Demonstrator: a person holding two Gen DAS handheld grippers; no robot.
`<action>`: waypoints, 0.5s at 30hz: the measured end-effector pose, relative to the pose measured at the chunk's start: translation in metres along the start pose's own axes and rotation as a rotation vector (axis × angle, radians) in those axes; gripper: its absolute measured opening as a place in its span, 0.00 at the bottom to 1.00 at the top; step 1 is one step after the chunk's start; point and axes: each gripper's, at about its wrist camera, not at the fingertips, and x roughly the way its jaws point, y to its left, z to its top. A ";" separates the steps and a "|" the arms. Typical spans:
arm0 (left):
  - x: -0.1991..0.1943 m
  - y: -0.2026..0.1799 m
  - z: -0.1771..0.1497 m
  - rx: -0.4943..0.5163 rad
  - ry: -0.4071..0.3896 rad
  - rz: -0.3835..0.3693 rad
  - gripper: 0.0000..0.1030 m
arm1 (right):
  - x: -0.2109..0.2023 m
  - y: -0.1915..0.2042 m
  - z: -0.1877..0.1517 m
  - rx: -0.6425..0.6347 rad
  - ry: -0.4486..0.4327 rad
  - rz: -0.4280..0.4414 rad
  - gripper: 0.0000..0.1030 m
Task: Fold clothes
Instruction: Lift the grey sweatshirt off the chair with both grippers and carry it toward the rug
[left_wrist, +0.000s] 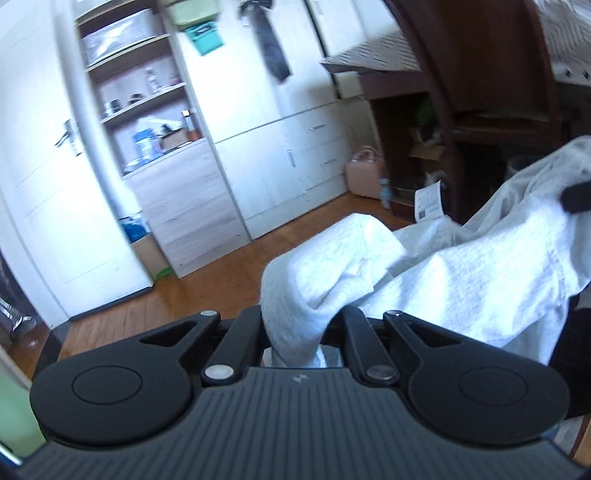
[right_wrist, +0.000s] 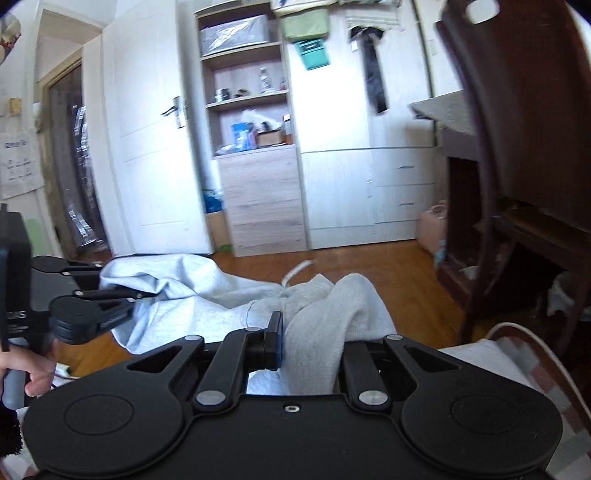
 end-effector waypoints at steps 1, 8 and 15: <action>-0.007 0.016 -0.007 -0.018 -0.005 0.012 0.04 | 0.007 0.005 0.003 0.006 0.019 0.034 0.14; -0.017 0.111 -0.053 -0.067 -0.081 0.120 0.04 | 0.078 0.037 -0.001 -0.040 0.126 0.052 0.14; -0.007 0.173 -0.084 -0.144 -0.116 0.191 0.04 | 0.149 0.079 0.018 -0.113 0.148 -0.023 0.12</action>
